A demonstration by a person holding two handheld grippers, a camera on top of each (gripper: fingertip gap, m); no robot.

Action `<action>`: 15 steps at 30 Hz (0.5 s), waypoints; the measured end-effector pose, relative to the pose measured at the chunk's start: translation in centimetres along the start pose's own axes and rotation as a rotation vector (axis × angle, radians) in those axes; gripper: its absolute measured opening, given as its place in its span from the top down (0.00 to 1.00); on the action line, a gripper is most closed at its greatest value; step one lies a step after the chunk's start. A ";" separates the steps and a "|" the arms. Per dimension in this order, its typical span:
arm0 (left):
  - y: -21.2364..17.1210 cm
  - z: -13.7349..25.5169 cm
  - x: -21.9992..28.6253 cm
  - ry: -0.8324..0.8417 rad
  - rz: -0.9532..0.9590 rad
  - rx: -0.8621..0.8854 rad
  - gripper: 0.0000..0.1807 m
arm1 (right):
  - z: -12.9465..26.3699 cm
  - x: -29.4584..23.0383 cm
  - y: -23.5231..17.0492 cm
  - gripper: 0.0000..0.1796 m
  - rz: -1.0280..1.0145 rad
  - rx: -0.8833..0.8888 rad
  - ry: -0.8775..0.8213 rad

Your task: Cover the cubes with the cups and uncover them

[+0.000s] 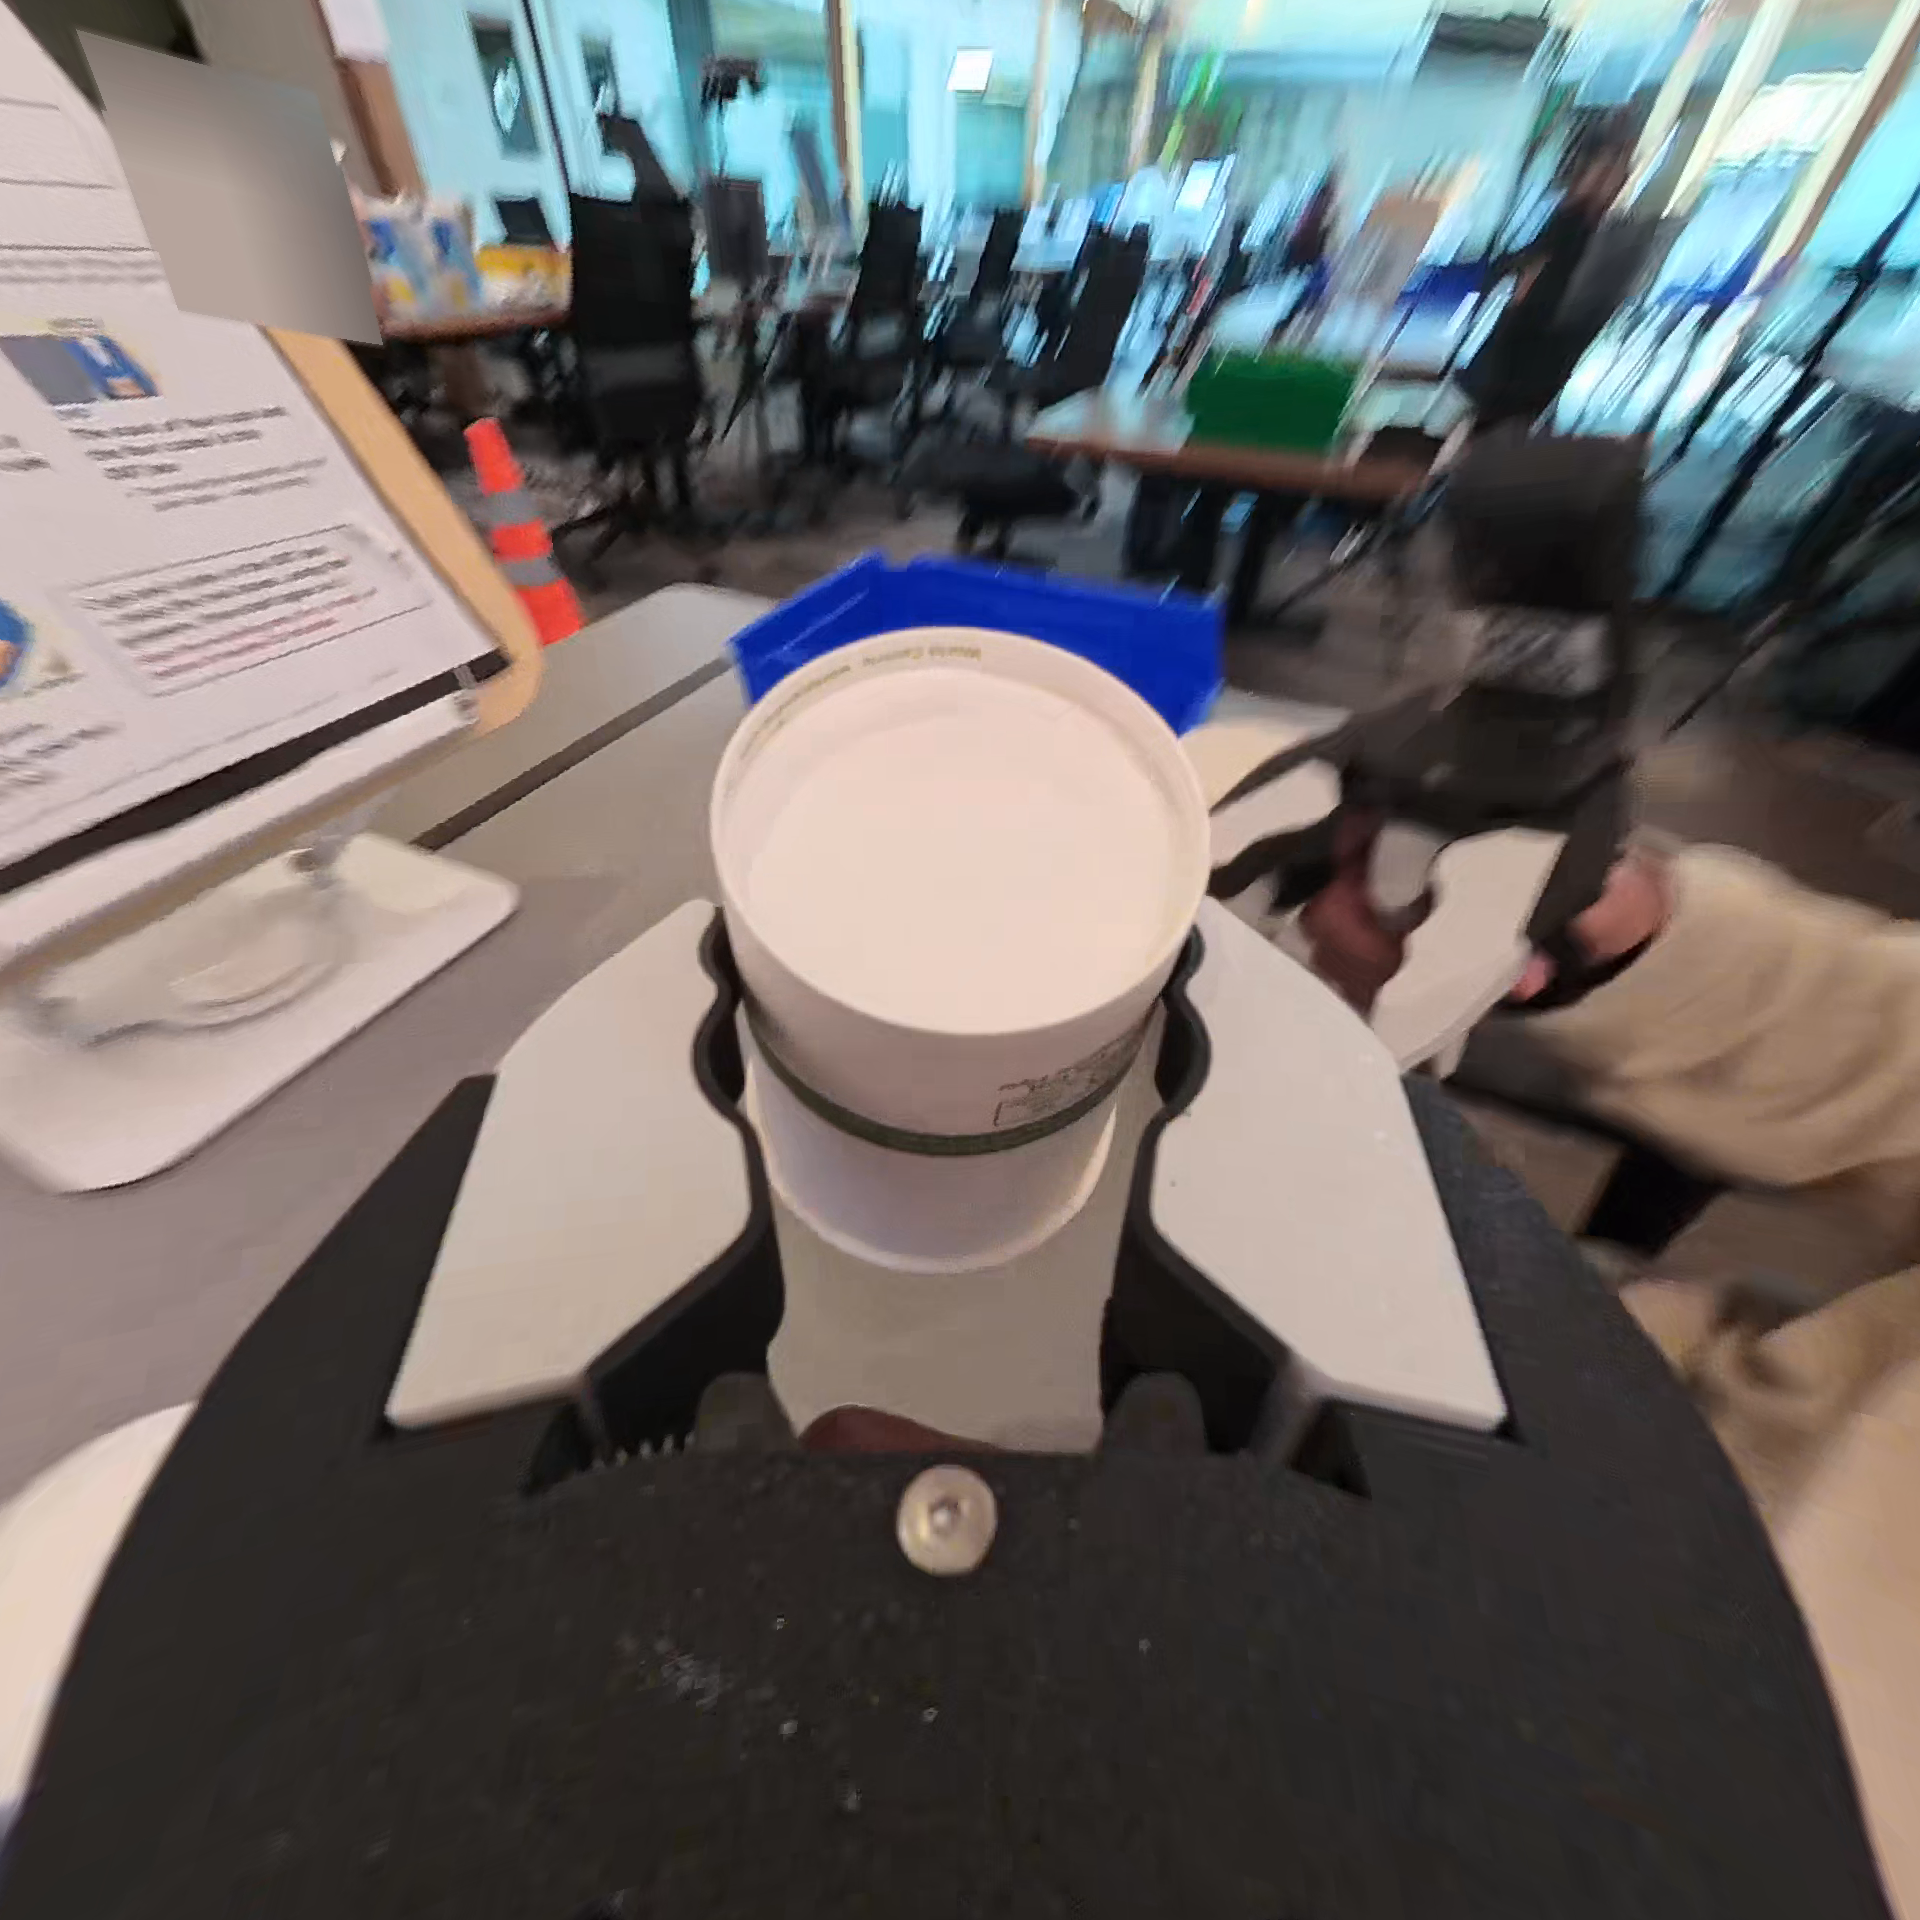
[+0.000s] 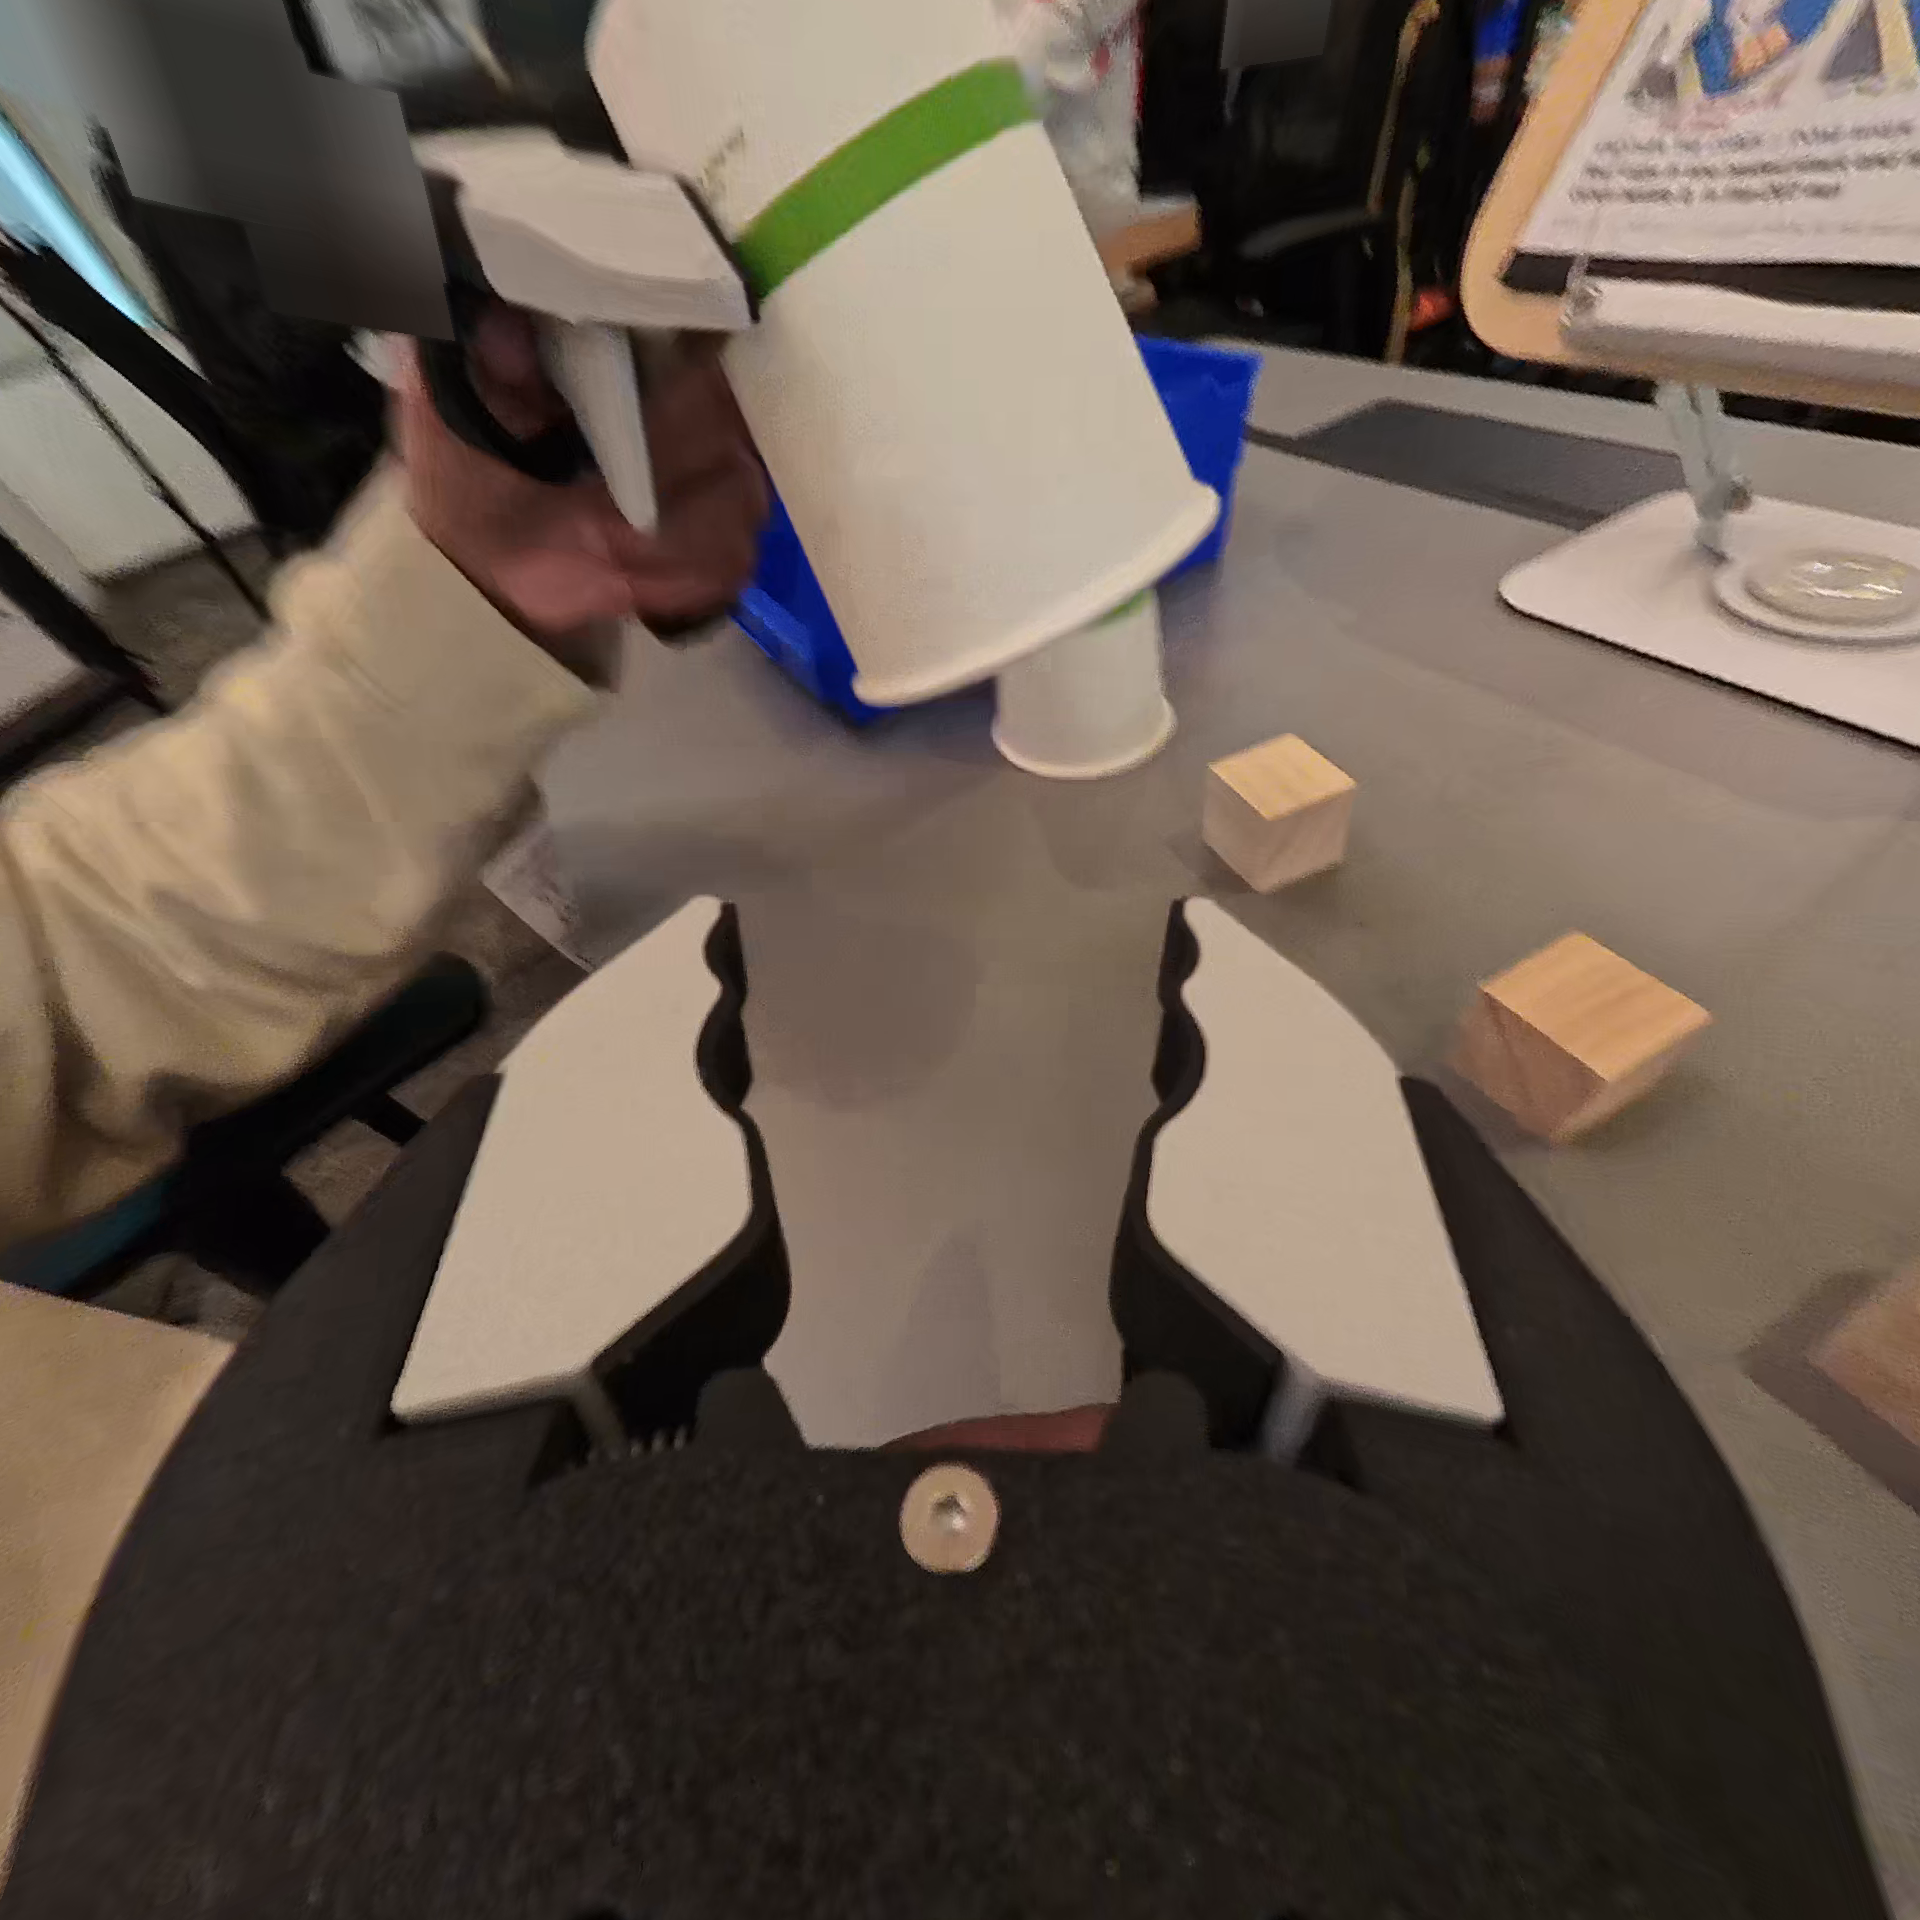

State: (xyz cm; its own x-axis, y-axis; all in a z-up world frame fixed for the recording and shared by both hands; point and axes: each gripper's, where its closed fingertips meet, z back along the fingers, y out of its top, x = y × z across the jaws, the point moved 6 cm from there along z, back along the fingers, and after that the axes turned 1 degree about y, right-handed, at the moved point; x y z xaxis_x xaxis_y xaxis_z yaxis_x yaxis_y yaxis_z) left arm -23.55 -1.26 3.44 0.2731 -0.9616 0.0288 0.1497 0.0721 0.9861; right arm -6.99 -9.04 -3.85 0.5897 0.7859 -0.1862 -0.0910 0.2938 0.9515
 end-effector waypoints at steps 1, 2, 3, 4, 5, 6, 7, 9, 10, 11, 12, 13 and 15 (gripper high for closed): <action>0.0 0.2 0.3 -0.056 0.073 0.065 0.56 | -0.1 -0.5 0.3 0.61 -0.038 0.048 0.055; -0.2 0.5 0.6 -0.126 0.142 0.132 0.57 | -0.1 -0.9 0.7 0.65 -0.089 0.104 0.114; -0.3 0.7 0.8 -0.184 0.218 0.210 0.57 | -0.2 -1.2 1.0 0.66 -0.150 0.165 0.171; -0.6 1.0 1.0 -0.245 0.289 0.273 0.57 | -0.3 -1.4 1.4 0.66 -0.220 0.222 0.228; -0.9 1.3 1.2 -0.311 0.360 0.339 0.57 | -0.4 -1.4 1.7 0.66 -0.304 0.275 0.283; -1.2 1.6 1.2 -0.362 0.423 0.404 0.57 | -0.5 -1.6 2.1 0.66 -0.385 0.334 0.363; -1.5 1.7 1.3 -0.397 0.463 0.448 0.57 | -0.6 -1.9 2.6 0.67 -0.458 0.387 0.451; -2.3 1.8 1.4 -0.433 0.499 0.497 0.57 | -1.1 -2.2 3.3 0.69 -0.583 0.448 0.570; -2.6 1.7 1.4 -0.439 0.501 0.508 0.57 | -1.6 -2.4 3.5 0.69 -0.635 0.458 0.620; -2.8 1.6 1.5 -0.439 0.500 0.517 0.57 | -2.0 -2.6 3.6 0.69 -0.689 0.464 0.663; -2.9 1.4 1.6 -0.443 0.494 0.516 0.57 | -2.3 -2.6 3.8 0.71 -0.748 0.481 0.715; -3.0 1.3 1.7 -0.443 0.479 0.505 0.57 | -2.5 -2.6 3.9 0.73 -0.814 0.501 0.768; -3.1 1.2 2.0 -0.439 0.427 0.483 0.57 | -2.9 -2.3 3.9 0.77 -0.938 0.530 0.850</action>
State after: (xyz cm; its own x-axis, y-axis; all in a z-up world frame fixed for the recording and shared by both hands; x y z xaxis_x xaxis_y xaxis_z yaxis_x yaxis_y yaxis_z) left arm -24.59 -3.71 0.59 -0.2022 -0.9006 0.3848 -0.3417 0.4331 0.8340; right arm -11.05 -8.10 -0.38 -0.4267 0.5540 -0.7149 0.4933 0.8050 0.3294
